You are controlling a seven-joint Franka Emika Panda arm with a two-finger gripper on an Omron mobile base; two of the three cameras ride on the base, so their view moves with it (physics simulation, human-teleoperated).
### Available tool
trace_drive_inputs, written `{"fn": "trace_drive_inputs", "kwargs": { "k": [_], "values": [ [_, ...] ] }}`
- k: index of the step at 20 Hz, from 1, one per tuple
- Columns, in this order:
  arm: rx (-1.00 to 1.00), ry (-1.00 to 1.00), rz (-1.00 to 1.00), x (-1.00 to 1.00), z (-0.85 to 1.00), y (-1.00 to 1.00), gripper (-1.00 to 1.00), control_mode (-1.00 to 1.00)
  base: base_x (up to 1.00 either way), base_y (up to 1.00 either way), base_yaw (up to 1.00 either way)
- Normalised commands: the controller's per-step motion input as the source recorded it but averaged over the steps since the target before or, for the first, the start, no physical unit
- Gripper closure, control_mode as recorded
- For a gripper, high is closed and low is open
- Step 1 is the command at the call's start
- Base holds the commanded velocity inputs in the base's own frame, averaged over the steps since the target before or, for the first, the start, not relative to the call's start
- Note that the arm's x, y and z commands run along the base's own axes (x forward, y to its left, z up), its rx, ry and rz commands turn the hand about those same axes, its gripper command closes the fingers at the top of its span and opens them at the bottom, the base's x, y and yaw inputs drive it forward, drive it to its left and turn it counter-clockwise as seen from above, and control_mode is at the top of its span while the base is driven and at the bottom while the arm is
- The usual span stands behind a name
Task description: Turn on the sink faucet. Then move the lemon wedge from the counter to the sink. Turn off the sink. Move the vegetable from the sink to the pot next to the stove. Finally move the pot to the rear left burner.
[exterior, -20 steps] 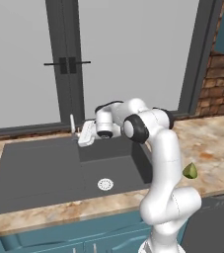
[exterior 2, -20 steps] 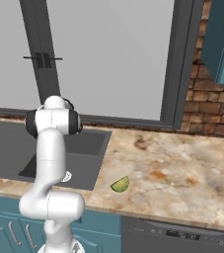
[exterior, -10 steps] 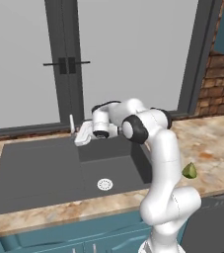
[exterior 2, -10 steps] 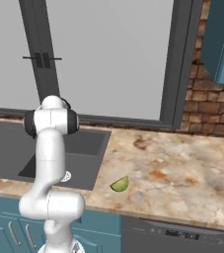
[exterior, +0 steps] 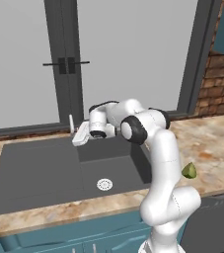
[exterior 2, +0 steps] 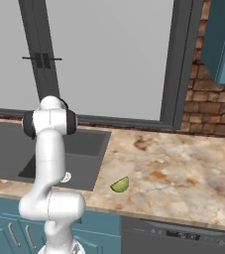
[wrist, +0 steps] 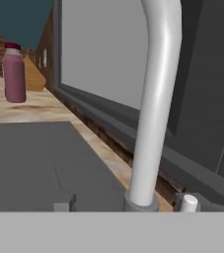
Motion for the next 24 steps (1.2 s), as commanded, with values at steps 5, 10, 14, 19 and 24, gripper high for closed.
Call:
{"fn": "trace_drive_inputs", "kwargs": {
  "k": [5, 10, 14, 19, 24],
  "values": [
    [0.05, 0.0, 0.1, 0.11, 0.0, 0.0, 1.0, -1.0, 0.0, 0.0, 0.0],
    [0.1, -0.01, 0.14, 0.18, 0.0, -0.11, 1.0, -1.0, 0.0, 0.0, 0.0],
    [0.09, 0.0, 0.12, 0.24, 0.0, -0.06, 1.0, -1.0, 0.0, 0.0, 0.0],
    [0.11, 0.0, 0.19, 0.31, 0.0, -0.23, 1.0, -1.0, 0.0, 0.0, 0.0],
    [0.1, 0.0, 0.24, 0.39, 0.0, -0.26, 1.0, -1.0, 0.0, 0.0, 0.0]
  ]
}}
